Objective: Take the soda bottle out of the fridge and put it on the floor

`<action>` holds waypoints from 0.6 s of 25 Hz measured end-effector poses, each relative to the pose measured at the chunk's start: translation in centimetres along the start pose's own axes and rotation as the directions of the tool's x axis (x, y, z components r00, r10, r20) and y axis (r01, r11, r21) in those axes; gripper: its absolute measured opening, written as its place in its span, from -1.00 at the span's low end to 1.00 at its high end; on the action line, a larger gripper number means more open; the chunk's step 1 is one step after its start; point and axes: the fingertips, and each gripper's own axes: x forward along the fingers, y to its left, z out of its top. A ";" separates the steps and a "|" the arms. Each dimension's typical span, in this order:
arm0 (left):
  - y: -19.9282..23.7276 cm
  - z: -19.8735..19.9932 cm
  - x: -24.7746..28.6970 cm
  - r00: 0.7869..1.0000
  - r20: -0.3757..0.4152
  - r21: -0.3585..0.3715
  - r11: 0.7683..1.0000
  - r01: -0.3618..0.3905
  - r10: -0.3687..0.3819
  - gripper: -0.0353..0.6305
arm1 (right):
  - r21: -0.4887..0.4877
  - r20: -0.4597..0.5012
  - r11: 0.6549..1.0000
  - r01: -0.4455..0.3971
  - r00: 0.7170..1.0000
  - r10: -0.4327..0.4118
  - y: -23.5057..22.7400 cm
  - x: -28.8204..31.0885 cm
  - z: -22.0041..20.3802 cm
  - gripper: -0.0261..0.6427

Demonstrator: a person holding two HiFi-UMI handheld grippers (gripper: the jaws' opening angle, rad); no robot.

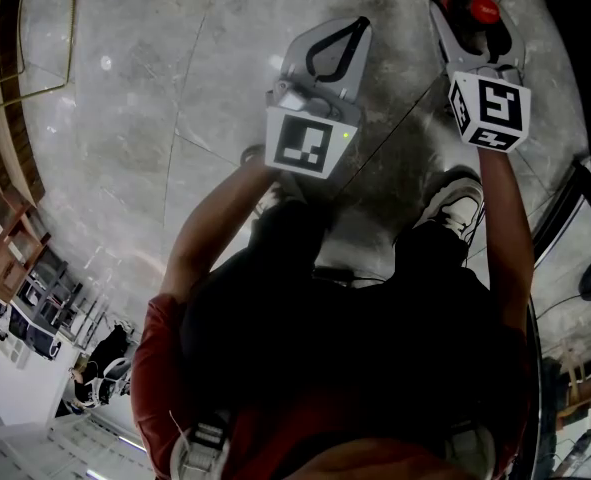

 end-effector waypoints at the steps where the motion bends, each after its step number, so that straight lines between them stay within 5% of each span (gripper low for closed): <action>1: 0.0 0.0 0.0 1.000 0.001 0.000 1.000 0.000 0.000 -0.90 | -0.001 0.001 1.000 0.000 1.000 0.000 0.0 0.0 0.0 -0.01; 15: -0.1 0.1 0.0 1.000 0.005 0.003 1.000 0.000 0.000 -0.90 | -0.016 0.020 1.000 -0.002 1.000 0.003 0.0 -0.5 0.4 0.00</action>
